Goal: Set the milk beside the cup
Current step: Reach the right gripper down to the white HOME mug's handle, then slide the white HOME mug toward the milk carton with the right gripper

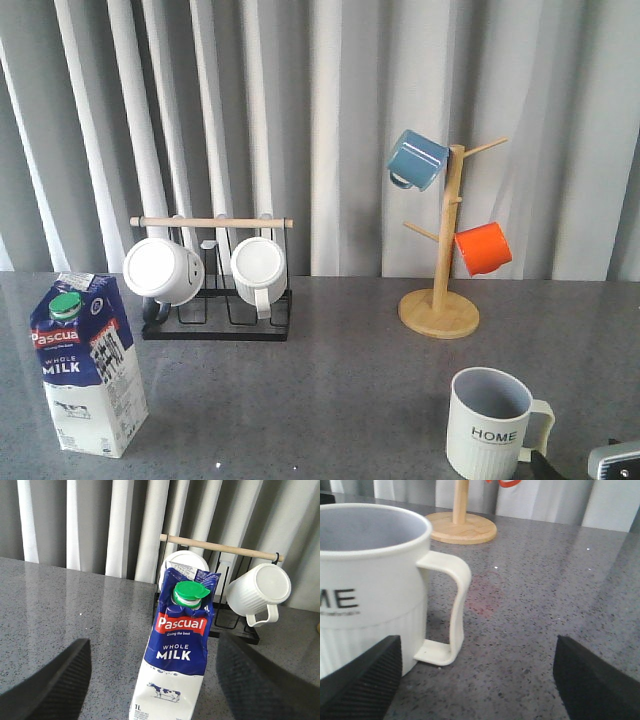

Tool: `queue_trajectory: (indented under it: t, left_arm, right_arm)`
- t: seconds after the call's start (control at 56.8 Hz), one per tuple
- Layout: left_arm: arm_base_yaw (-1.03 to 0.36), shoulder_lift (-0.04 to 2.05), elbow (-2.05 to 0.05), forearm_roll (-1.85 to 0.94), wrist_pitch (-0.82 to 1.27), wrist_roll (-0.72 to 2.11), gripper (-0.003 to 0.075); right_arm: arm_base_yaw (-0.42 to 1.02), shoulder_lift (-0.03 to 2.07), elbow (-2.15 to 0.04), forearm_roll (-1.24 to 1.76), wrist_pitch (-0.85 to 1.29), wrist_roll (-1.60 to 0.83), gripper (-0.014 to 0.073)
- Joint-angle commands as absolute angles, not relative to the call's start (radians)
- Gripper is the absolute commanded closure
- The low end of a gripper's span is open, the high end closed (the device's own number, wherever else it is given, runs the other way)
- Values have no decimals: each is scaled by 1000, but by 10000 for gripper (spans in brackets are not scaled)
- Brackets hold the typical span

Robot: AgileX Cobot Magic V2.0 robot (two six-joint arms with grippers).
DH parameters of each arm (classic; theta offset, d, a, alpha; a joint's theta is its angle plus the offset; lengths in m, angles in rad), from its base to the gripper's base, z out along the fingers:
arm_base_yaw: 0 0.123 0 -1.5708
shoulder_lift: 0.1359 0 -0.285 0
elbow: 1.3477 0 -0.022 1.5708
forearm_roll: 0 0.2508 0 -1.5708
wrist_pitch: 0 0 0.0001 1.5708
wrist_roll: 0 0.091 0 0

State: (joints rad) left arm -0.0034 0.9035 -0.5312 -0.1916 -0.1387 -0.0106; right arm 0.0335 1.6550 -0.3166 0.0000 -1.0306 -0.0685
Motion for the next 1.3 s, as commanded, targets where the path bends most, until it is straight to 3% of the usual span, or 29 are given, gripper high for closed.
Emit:
queue_trajectory:
  t: [0.0,0.388,0.493,0.599,0.722,0.74,1.022,1.286]
  left_arm:
    - [-2,897,-566,-199,-215,-21,225]
    - [-2,897,-566,-199,-214,-21,225]
    - [-2,897,-566,-199,-214,-21,225]
    - [-2,897,-566,-199,-214,-21,225]
    - [-2,897,-566,-199,-214,-21,225]
    - [-2,897,-566,-199,-214,-21,225]
    - [-2,897,-566,-199,-214,-21,225]
    - [-2,897,-566,-199,-212,-21,225]
  right_arm:
    - [27,1670,-359,44,-1142,-69,2]
    - [26,1718,-466,52,-1123,-70,3]
    - [17,1741,-524,44,-1069,-57,46]
    - [17,1765,-571,26,-1007,-42,212]
    - [18,1763,-581,-41,-990,-33,596]
    - [18,1761,-581,-50,-990,-21,610]
    - [178,1687,-620,-13,-996,51,599]
    - [427,1758,-834,294,-868,-119,599]
